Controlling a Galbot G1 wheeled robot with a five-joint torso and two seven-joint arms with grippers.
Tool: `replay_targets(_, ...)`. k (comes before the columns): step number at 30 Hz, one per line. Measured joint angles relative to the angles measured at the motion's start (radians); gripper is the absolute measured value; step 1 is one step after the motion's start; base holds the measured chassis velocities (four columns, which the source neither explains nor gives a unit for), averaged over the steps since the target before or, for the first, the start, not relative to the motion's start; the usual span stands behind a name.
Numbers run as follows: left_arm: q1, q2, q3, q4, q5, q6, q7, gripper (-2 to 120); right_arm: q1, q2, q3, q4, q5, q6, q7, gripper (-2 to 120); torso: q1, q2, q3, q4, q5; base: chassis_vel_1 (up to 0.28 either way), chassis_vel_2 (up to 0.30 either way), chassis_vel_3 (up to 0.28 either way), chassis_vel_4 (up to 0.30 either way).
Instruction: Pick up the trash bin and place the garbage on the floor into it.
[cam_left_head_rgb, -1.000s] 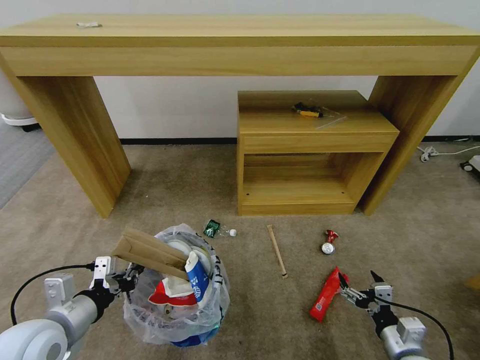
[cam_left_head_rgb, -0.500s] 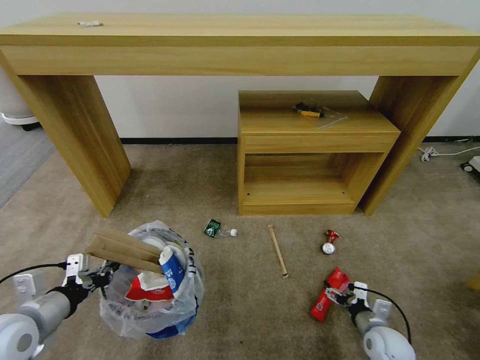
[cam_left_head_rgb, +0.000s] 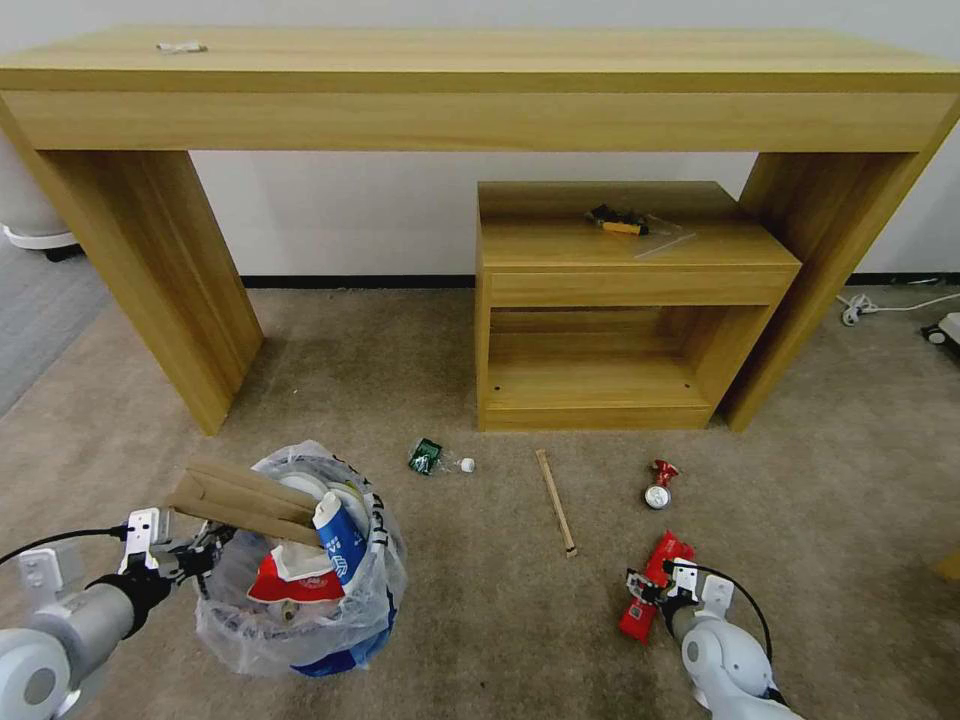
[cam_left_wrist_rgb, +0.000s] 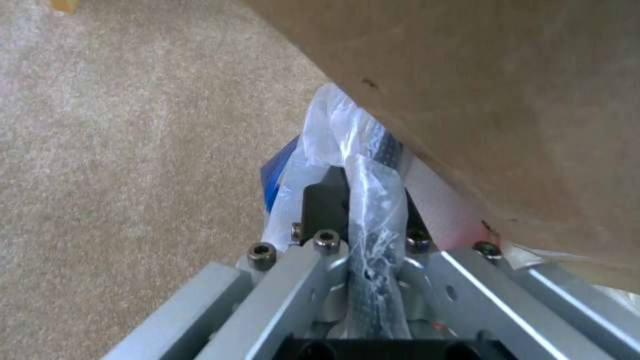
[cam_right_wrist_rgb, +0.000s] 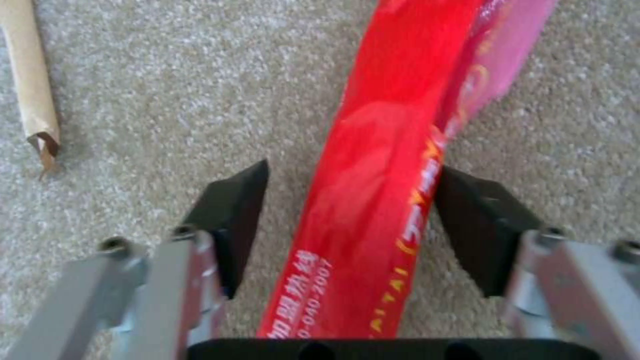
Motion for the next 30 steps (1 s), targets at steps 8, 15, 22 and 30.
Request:
replay_targets(8,-0.005,0.004,0.019,0.001,-0.001,0.0,0.001,0,-0.017,0.003,0.001,0.018,-0.019,0.02,0.017,31,0.0,0.0,0.0,-0.0001,0.0,0.0,0.0,0.0,0.0)
replay_targets(15,-0.009,0.005,0.031,-0.003,-0.001,0.0,0.002,0,-0.014,0.003,-0.001,0.017,-0.03,0.031,0.02,7,0.0,0.0,0.0,0.0,0.0,0.0,0.0,0.0,0.0)
replay_targets(22,-0.013,0.006,0.067,-0.022,0.005,0.0,-0.005,0,-0.035,-0.005,0.009,0.093,-0.075,0.065,0.009,0,0.0,0.0,0.0,-0.0001,0.0001,0.0,0.0,0.0,0.0)
replay_targets(30,-0.033,0.028,0.127,-0.02,0.011,0.0,-0.033,0,-0.045,-0.073,0.028,0.33,-0.161,0.156,-0.122,0,0.0,0.0,0.0,-0.0004,0.0001,0.0,0.0,0.0,0.0)
